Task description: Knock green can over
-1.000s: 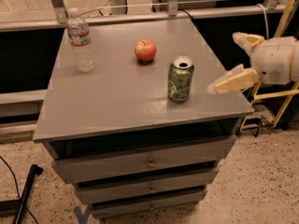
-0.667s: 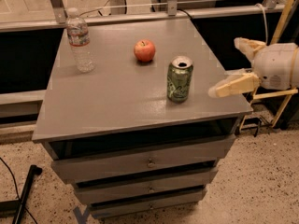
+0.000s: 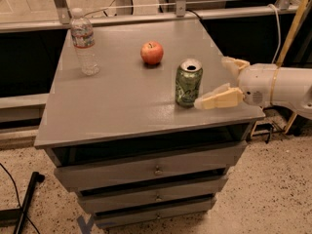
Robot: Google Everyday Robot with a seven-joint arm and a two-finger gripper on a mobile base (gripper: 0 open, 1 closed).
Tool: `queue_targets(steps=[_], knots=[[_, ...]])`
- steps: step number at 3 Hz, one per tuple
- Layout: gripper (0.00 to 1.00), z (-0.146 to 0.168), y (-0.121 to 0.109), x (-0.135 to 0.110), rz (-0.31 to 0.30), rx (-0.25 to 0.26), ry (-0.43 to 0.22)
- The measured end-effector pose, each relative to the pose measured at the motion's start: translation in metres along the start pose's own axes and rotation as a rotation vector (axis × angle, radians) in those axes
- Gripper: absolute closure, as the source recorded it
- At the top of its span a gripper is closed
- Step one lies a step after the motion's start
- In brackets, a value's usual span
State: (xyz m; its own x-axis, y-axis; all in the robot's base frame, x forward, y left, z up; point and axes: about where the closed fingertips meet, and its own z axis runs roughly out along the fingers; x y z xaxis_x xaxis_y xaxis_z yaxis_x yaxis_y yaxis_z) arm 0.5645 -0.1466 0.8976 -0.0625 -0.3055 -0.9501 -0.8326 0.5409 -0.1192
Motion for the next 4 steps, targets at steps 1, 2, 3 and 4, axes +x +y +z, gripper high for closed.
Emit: queue_targets(steps=[1, 2, 3, 4], knots=[[0.0, 0.016, 0.01, 0.001, 0.032, -0.021, -0.038], [0.0, 0.035, 0.017, 0.003, 0.048, -0.034, -0.069], [0.18, 0.053, 0.011, -0.001, 0.037, -0.023, -0.109], [0.27, 0.072, -0.002, -0.006, 0.024, -0.011, -0.138]])
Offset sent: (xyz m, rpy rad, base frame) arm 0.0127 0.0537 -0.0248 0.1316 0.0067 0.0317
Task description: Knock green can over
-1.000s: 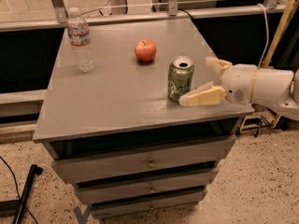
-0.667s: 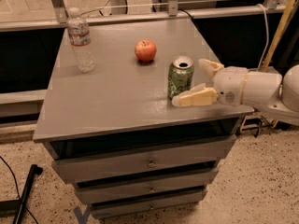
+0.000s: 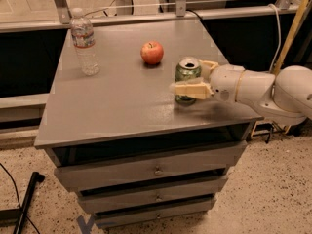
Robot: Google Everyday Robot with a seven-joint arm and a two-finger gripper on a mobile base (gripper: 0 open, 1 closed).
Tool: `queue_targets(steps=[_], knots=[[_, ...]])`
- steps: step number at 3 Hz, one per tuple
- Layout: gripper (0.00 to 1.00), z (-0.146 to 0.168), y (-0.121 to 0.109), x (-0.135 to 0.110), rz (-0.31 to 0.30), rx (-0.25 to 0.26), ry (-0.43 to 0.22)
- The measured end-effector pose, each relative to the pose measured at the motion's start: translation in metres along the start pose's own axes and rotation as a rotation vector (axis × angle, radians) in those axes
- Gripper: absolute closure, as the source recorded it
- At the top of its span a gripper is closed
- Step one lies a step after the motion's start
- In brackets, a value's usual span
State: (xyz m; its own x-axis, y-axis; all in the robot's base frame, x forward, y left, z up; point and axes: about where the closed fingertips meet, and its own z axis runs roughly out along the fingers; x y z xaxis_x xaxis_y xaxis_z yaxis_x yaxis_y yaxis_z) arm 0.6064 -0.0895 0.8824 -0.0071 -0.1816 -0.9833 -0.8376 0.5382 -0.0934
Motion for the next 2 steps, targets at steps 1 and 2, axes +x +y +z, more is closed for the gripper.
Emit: queue_targets(steps=[1, 2], knots=[[0.42, 0.009, -0.007, -0.008, -0.003, 0.003, -0.032], [0.54, 0.015, -0.008, -0.025, -0.021, -0.038, -0.015]])
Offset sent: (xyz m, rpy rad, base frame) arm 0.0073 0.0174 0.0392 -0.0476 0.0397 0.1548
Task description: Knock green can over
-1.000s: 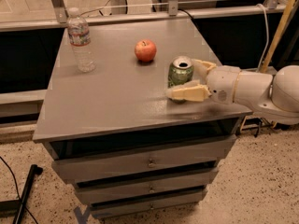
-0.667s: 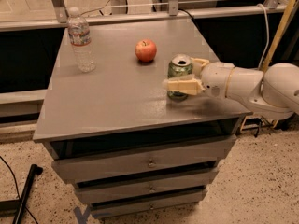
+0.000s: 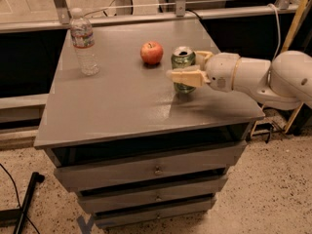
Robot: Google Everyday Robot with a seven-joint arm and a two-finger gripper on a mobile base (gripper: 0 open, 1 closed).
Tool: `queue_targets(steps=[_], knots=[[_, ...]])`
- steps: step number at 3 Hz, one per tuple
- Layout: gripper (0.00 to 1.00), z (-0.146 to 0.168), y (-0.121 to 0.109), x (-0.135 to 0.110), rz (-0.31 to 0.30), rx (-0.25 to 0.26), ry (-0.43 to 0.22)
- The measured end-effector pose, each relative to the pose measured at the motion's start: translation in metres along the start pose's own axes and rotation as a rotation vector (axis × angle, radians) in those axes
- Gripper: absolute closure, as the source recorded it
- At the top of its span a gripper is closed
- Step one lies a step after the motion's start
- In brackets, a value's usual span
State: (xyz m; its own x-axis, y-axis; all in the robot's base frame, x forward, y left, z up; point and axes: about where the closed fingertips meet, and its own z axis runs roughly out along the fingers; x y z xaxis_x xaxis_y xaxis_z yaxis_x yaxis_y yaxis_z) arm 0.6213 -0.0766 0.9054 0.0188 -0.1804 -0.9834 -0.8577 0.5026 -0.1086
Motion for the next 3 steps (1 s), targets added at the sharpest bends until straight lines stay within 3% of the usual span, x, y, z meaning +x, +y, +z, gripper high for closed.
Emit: queue_targets(steps=[1, 2, 3], knots=[[0.6, 0.004, 0.009, -0.011, -0.021, -0.105, 0.092], [0.6, 0.005, 0.011, -0.034, -0.082, -0.18, 0.233], [0.49, 0.015, 0.021, -0.015, -0.255, -0.319, 0.587]])
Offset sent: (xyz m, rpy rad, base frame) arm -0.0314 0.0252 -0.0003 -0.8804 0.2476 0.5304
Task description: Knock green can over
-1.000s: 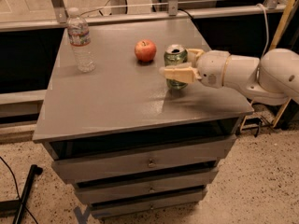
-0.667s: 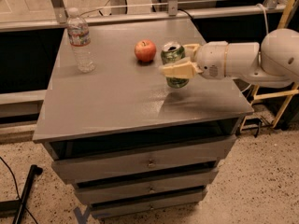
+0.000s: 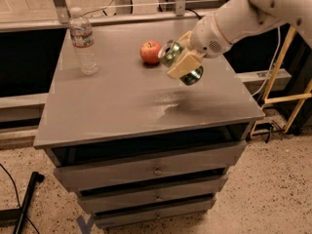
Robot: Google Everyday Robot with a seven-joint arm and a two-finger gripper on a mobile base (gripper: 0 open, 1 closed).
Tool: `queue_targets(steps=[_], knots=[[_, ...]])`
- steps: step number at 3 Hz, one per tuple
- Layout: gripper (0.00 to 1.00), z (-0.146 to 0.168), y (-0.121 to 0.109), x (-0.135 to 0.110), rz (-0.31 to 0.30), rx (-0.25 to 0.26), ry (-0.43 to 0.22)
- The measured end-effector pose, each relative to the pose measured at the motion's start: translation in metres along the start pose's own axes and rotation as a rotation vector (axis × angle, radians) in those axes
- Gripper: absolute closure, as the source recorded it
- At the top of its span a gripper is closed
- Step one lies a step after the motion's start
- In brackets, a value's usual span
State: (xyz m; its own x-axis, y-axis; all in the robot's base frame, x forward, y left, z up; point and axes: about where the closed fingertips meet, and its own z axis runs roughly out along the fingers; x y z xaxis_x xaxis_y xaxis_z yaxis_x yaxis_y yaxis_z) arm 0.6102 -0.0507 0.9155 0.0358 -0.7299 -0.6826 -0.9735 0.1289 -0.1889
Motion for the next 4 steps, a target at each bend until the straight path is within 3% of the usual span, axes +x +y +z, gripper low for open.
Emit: queue_targets(steps=[1, 2, 3, 4], knots=[[0.49, 0.023, 0.02, 0.014, -0.128, -0.137, 0.228], [0.32, 0.038, 0.057, 0.041, -0.246, -0.3, 0.44], [0.08, 0.044, 0.07, 0.052, -0.332, -0.365, 0.597], [0.0, 0.044, 0.068, 0.06, -0.356, -0.374, 0.701]])
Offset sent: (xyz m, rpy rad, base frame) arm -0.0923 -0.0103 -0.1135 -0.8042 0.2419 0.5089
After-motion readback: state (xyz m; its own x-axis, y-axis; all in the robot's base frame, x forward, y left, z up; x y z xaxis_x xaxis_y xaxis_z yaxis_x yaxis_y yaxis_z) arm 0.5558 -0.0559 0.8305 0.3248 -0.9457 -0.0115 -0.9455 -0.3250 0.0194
